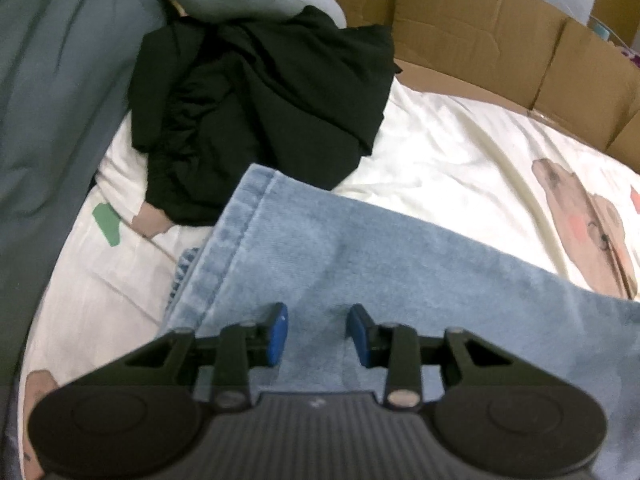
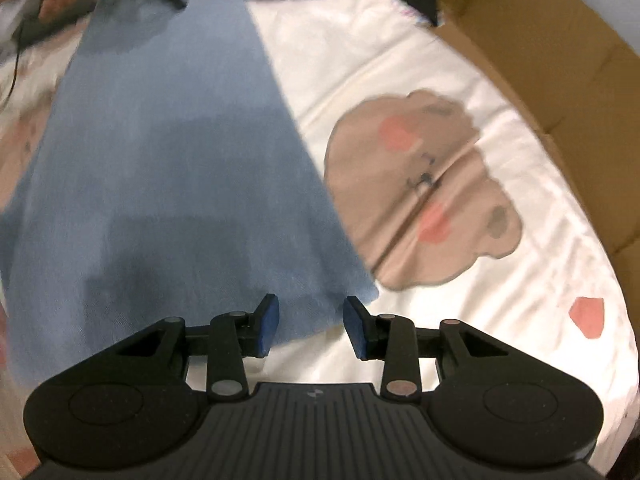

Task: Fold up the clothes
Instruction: 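Move the open right gripper over the blue fleece towel toward its corner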

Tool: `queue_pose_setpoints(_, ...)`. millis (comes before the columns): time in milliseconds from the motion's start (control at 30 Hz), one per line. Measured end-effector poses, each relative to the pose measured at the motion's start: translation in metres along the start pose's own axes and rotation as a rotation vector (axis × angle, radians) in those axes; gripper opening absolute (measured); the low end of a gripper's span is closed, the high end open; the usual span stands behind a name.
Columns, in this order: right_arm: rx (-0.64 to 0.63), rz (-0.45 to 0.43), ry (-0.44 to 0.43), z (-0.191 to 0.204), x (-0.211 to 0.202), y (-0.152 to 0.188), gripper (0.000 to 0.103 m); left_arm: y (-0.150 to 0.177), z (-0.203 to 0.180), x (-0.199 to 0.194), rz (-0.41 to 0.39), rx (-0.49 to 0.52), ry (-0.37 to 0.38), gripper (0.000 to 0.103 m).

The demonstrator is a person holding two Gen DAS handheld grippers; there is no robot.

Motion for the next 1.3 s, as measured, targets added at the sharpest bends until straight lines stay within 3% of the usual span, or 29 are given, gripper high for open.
queue_pose_setpoints(100, 0.043, -0.035, -0.018, 0.009, -0.011, -0.002, 0.042, 0.004, 0.006, -0.013, -0.003, -0.009, -0.002, 0.048)
queue_pose_setpoints(333, 0.210, -0.102, 0.044, 0.024, -0.012, 0.011, 0.042, 0.025, 0.021, -0.045, 0.011, -0.039, 0.014, 0.051)
queue_pose_setpoints(433, 0.233, -0.097, 0.051, 0.037, -0.002, 0.018, 0.025, 0.036, 0.026, -0.057, 0.007, -0.065, 0.021, 0.053)
queue_pose_setpoints(567, 0.223, -0.068, 0.050, 0.066, 0.015, 0.026, 0.018, 0.052, 0.031, -0.069, -0.004, -0.107, 0.032, 0.054)
queue_pose_setpoints(767, 0.332, -0.120, 0.044, 0.094, 0.015, 0.042, 0.018, 0.074, 0.039, -0.084, 0.019, -0.142, 0.033, 0.055)
queue_pose_setpoints(1133, 0.456, -0.105, 0.077, 0.134, 0.010, 0.068, 0.017, 0.098, 0.035, -0.096, 0.032, -0.140, 0.049, 0.060)
queue_pose_setpoints(1300, 0.406, -0.076, 0.073, 0.160, 0.012, 0.074, 0.014, 0.108, 0.030, -0.098, 0.040, -0.125, 0.053, 0.060)
Point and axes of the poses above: each gripper's, at about its wrist camera, not at the fingertips, and x roughly the way its jaws point, z to its left, y to its underside, the point moved 7 cm from there along x, roughly the way its jaws point, and after that the axes turned 13 degrees about -y, right-handed, at the moved point
